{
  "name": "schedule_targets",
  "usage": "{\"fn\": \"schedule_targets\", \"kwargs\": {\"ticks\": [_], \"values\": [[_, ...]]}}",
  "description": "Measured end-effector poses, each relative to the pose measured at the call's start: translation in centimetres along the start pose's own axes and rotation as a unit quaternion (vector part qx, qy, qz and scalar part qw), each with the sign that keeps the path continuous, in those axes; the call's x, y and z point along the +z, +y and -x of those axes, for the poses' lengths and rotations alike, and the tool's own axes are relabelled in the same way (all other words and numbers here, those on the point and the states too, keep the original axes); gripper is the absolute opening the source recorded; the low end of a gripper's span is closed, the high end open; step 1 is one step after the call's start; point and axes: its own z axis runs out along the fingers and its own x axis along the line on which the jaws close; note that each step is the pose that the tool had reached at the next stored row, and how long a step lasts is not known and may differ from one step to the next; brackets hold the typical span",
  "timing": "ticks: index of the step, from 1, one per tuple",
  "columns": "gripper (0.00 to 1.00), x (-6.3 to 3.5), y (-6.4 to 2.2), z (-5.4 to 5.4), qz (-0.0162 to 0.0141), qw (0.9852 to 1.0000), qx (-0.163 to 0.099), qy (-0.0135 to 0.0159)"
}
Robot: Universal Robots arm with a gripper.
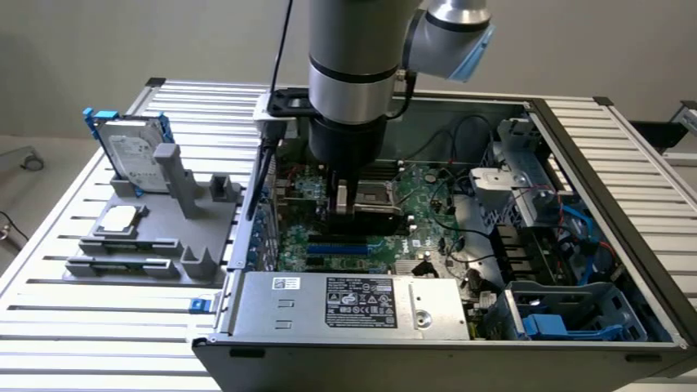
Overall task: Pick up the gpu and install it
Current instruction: 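Insert the gpu into the slot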
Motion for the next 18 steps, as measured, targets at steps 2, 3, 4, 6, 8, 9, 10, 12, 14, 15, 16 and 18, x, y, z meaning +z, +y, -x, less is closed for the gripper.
{"fn": "schedule_targets", "kwargs": {"ticks": [2,3,4,6,8,9,10,12,14,15,16,18], "values": [[0.29,0.22,0.05,0.0,-0.0009,1.0,0.0,0.0003],[0.29,0.35,0.08,0.0,-0.0016,1.0,0.0,0.0004],[0.29,0.48,0.12,0.0,-0.0022,1.0,0.0,0.0005],[0.29,0.72,0.2,0.0,-0.003,1.0,0.0,0.0007],[0.29,0.87,0.25,0.0,-0.0033,1.0,0.0,0.0008],[0.29,0.95,0.27,-0.1,-0.0033,1.0,0.0,0.0009],[0.29,1.02,0.28,-0.1,-0.0033,1.0,0.0,0.0009],[0.29,1.18,0.3,-0.1,-0.0033,1.0,0.0,0.0011],[0.29,1.38,0.31,-0.1,-0.0033,1.0,0.0,0.0012],[0.29,1.48,0.32,-0.1,-0.0033,1.0,0.0,0.0013],[0.29,1.59,0.32,-0.1,-0.0033,1.0,0.0,0.0014],[0.29,1.77,0.34,-0.1,-0.0033,1.0,0.0,0.0016]]}}
